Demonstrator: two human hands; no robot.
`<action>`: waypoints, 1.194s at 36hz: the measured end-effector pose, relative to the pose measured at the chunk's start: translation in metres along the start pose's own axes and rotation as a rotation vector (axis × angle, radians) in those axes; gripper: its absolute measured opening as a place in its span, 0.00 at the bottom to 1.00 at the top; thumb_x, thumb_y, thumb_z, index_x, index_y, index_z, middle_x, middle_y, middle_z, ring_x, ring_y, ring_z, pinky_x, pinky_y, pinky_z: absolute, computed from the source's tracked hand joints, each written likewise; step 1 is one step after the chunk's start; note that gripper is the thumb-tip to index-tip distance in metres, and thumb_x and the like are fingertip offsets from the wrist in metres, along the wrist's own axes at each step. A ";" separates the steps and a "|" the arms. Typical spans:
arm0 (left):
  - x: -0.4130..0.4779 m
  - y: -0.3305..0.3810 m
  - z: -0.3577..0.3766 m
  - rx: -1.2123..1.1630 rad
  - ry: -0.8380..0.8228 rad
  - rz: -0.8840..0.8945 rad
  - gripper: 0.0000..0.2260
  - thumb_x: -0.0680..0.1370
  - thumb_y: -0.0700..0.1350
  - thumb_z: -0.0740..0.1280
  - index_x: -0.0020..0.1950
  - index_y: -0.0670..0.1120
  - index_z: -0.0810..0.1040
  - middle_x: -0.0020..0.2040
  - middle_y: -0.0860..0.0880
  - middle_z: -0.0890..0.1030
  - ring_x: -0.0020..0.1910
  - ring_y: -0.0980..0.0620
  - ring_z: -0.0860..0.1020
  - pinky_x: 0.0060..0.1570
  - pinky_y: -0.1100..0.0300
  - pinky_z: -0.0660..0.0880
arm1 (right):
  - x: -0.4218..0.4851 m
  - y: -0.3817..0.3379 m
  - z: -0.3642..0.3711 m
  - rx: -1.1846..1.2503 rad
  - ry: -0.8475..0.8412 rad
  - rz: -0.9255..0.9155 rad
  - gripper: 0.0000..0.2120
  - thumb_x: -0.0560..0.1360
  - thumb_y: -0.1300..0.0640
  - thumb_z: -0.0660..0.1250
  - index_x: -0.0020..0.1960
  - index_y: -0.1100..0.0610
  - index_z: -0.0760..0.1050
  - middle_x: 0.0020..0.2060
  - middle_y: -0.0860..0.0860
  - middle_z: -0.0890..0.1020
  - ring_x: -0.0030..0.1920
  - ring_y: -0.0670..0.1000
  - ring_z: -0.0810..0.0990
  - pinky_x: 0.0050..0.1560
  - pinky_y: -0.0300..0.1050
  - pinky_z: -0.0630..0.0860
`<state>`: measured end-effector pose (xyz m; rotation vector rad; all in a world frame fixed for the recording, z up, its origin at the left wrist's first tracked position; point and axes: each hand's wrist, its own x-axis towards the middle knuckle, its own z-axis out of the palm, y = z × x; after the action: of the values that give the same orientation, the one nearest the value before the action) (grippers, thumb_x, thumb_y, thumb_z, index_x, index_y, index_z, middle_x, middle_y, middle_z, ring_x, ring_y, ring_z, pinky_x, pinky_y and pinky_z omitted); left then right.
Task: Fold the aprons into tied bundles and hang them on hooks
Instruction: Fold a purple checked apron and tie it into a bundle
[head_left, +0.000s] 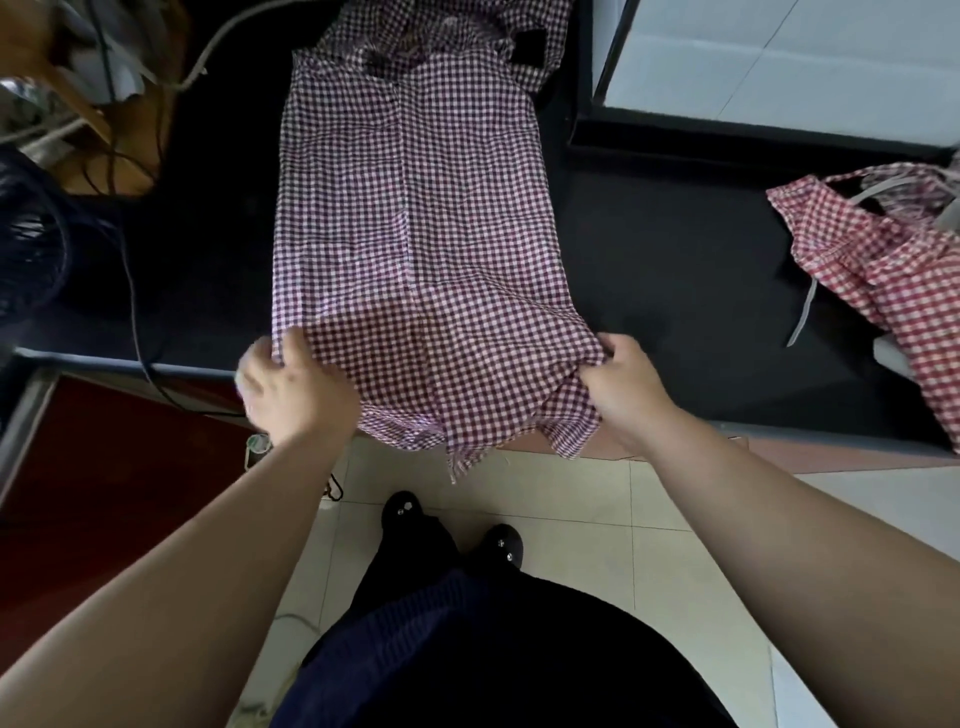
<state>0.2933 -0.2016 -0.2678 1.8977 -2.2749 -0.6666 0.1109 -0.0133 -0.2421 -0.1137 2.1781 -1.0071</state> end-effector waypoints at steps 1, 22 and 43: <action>-0.002 -0.001 -0.002 -0.063 -0.011 -0.155 0.23 0.78 0.43 0.60 0.72 0.46 0.62 0.74 0.41 0.57 0.72 0.39 0.57 0.67 0.42 0.62 | 0.002 -0.001 0.002 -0.001 0.004 0.040 0.19 0.78 0.61 0.55 0.69 0.57 0.64 0.61 0.53 0.76 0.56 0.52 0.76 0.57 0.51 0.75; 0.025 -0.047 -0.026 -0.297 -0.080 -0.159 0.10 0.77 0.50 0.68 0.52 0.45 0.76 0.47 0.50 0.79 0.45 0.50 0.76 0.43 0.56 0.70 | 0.014 -0.008 0.019 -0.534 0.230 -0.020 0.14 0.82 0.58 0.54 0.52 0.63 0.75 0.50 0.58 0.79 0.48 0.58 0.76 0.43 0.45 0.66; 0.029 -0.037 -0.024 0.460 -0.444 0.383 0.32 0.80 0.63 0.52 0.78 0.58 0.40 0.79 0.50 0.36 0.77 0.49 0.37 0.75 0.45 0.44 | 0.009 -0.006 0.052 -1.208 -0.277 -0.298 0.38 0.75 0.29 0.44 0.75 0.44 0.32 0.74 0.56 0.31 0.75 0.61 0.35 0.74 0.58 0.36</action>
<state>0.3294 -0.2405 -0.2666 1.4817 -3.1935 -0.5903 0.1365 -0.0529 -0.2658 -1.0709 2.2261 0.3106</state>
